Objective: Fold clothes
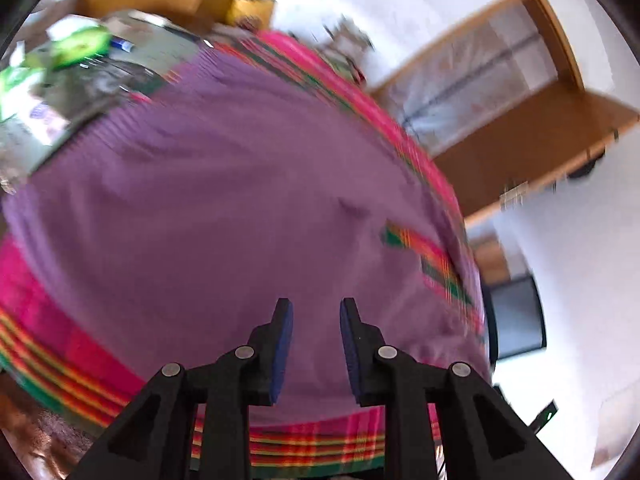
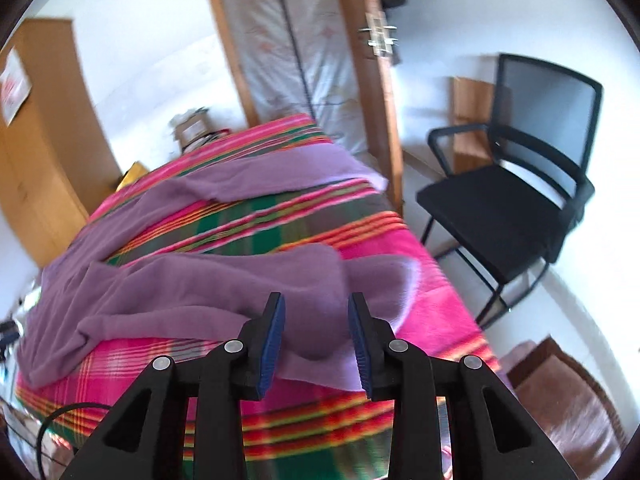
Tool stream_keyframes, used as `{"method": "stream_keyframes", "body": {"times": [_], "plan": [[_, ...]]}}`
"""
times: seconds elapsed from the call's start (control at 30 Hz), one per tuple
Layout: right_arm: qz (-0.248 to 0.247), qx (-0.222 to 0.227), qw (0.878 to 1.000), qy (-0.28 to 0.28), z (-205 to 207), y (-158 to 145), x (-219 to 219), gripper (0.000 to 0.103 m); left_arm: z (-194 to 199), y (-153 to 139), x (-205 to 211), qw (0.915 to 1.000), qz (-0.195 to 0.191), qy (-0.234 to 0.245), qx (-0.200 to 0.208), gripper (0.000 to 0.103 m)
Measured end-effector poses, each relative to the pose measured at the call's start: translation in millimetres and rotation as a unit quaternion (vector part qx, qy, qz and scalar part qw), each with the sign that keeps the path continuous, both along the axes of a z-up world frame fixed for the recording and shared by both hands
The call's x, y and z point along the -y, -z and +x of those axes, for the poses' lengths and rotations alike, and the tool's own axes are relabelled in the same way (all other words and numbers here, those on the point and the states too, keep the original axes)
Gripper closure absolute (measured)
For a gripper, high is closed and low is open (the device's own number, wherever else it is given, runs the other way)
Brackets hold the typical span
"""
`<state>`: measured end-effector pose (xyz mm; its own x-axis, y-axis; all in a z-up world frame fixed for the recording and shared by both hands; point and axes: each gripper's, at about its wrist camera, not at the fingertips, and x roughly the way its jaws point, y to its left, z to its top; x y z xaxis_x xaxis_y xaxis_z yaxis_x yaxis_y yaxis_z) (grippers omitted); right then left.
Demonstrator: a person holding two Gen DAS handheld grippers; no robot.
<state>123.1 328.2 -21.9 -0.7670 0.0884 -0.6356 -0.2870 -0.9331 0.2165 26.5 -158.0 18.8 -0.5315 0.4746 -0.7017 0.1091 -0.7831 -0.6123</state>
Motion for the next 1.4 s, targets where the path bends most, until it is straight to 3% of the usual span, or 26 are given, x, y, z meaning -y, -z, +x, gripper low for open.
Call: {"method": "stream_keyframes", "body": {"times": [0.13, 0.27, 0.47, 0.67, 0.83, 0.93, 1.07, 1.2, 1.27, 1.4], "plan": [[-0.008, -0.002, 0.999, 0.033, 5, 4, -28, 0.069, -5, 8, -35, 0.9990, -0.009, 0.040, 0.016, 0.079], [-0.047, 0.000, 0.998, 0.048, 8, 13, -45, 0.069, -7, 12, -63, 0.9969, -0.034, 0.068, 0.019, 0.079], [-0.066, 0.000, 0.998, 0.020, 2, 21, -45, 0.069, -13, 17, -96, 0.9912, -0.072, 0.107, 0.029, 0.078], [-0.079, -0.004, 0.997, -0.001, -3, 25, -39, 0.069, -17, 23, -108, 0.9889, -0.078, 0.120, 0.039, 0.078], [-0.081, -0.004, 0.997, 0.001, -2, 25, -40, 0.069, -13, 18, -121, 0.9853, -0.099, 0.137, 0.022, 0.078], [-0.033, -0.009, 0.999, 0.018, 2, 13, -31, 0.069, -11, 19, -128, 0.9817, -0.114, 0.151, 0.017, 0.077], [0.061, -0.036, 0.998, -0.002, 5, -10, 3, 0.069, -10, 19, -140, 0.9768, -0.131, 0.168, 0.016, 0.077], [0.107, -0.053, 0.989, -0.088, -3, -18, 41, 0.069, 0, 14, -149, 0.9723, -0.141, 0.186, 0.006, 0.077], [0.110, -0.040, 0.982, -0.149, -13, -13, 60, 0.069, 2, 14, -152, 0.9696, -0.152, 0.192, 0.004, 0.077], [0.159, -0.006, 0.956, -0.246, -25, 4, 94, 0.069, 10, 11, -156, 0.9645, -0.163, 0.208, 0.005, 0.077]]}}
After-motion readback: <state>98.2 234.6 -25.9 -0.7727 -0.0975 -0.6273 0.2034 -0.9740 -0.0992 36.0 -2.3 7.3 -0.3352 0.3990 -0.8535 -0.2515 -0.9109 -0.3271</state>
